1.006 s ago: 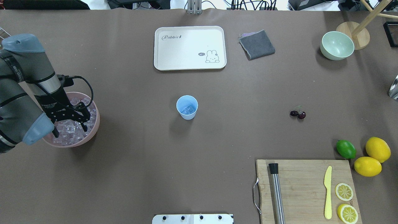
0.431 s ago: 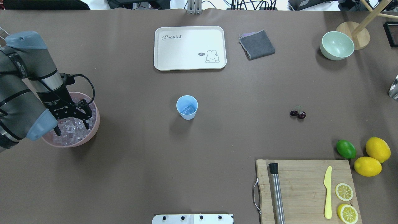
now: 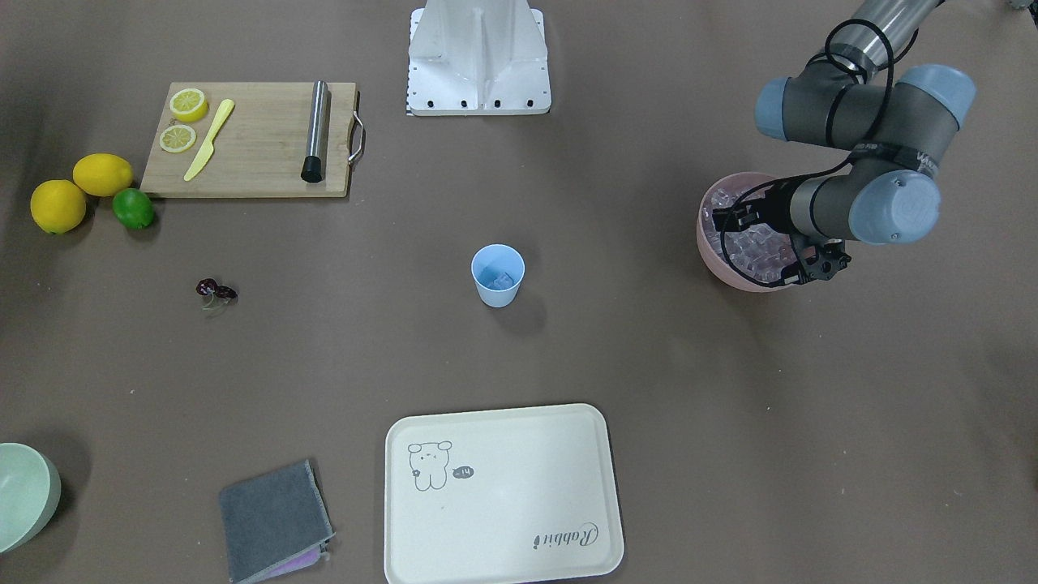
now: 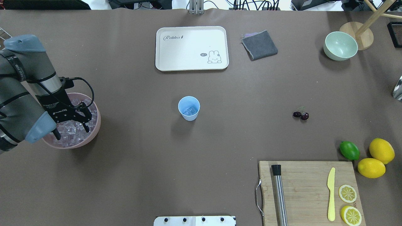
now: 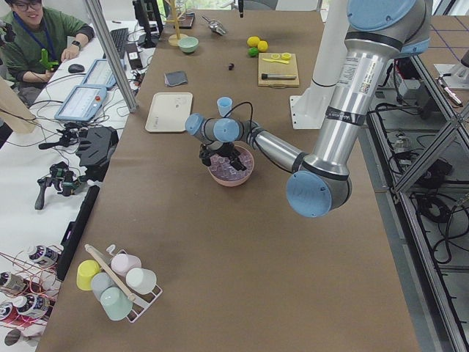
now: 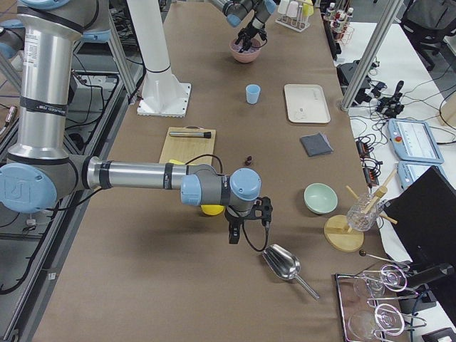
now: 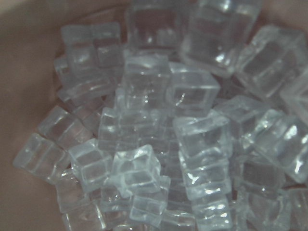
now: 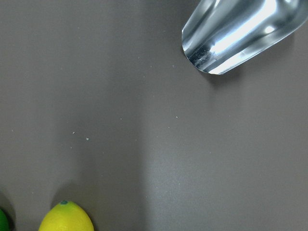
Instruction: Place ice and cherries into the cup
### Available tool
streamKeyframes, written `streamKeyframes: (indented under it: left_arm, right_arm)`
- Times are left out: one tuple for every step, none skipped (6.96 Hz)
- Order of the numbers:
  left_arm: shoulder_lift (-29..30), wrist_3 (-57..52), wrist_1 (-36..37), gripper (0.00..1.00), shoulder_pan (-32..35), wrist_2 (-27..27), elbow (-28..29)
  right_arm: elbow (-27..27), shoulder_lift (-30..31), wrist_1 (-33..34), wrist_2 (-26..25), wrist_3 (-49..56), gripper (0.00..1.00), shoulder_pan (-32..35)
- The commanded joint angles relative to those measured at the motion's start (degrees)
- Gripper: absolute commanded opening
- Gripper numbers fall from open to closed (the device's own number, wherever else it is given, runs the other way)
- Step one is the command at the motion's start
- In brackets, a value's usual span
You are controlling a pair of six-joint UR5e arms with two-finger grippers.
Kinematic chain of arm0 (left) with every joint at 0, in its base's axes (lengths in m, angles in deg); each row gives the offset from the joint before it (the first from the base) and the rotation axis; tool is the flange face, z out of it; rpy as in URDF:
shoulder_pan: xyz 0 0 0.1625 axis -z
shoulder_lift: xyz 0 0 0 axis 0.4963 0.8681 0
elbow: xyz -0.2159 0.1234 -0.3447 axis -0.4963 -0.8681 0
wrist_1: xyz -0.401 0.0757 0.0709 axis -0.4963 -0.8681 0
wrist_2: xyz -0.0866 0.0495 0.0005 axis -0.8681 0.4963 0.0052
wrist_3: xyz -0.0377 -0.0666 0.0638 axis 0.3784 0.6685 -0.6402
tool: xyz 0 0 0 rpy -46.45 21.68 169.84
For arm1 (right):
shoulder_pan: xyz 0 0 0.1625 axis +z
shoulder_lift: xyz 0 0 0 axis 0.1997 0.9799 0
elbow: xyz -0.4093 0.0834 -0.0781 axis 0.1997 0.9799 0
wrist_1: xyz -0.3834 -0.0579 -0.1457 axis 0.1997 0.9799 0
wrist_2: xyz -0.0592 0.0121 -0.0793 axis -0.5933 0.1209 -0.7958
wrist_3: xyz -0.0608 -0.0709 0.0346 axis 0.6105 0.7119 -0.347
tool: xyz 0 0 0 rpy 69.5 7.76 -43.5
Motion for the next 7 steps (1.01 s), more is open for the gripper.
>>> streamKeyframes:
  left_arm:
    - [2.7,-0.4,-0.8,0.96,0.0,3.9,-0.8]
    - [2.9,-0.7,-0.9,0.96,-0.2,9.2,-3.6]
    - [2.6,-6.9,-0.6,0.96,-0.2,12.5,-5.5]
    - [2.2,-14.3,-0.6,0.96,0.1,13.0,-6.3]
    - [2.6,-15.2,-0.7,0.96,-0.1,15.7,-7.4]
    - [2.3,-15.2,-0.9,0.96,-0.2,17.2,-7.4]
    - [2.2,-15.3,-1.0,0.96,-0.6,17.3,-7.2]
  right_arm:
    - [0.0,0.0,0.0,0.1,0.0,1.0,0.0]
    - [0.0,0.0,0.0,0.1,0.0,1.0,0.0]
    - [0.1,0.0,0.0,0.0,0.0,1.0,-0.1]
    - [0.1,0.0,0.0,0.1,0.0,1.0,-0.1]
    - [0.2,0.0,0.0,0.1,0.0,1.0,-0.1]
    - [0.2,0.0,0.1,0.2,-0.1,1.0,-0.1]
    - [0.2,0.1,0.1,0.3,-0.1,1.0,0.0]
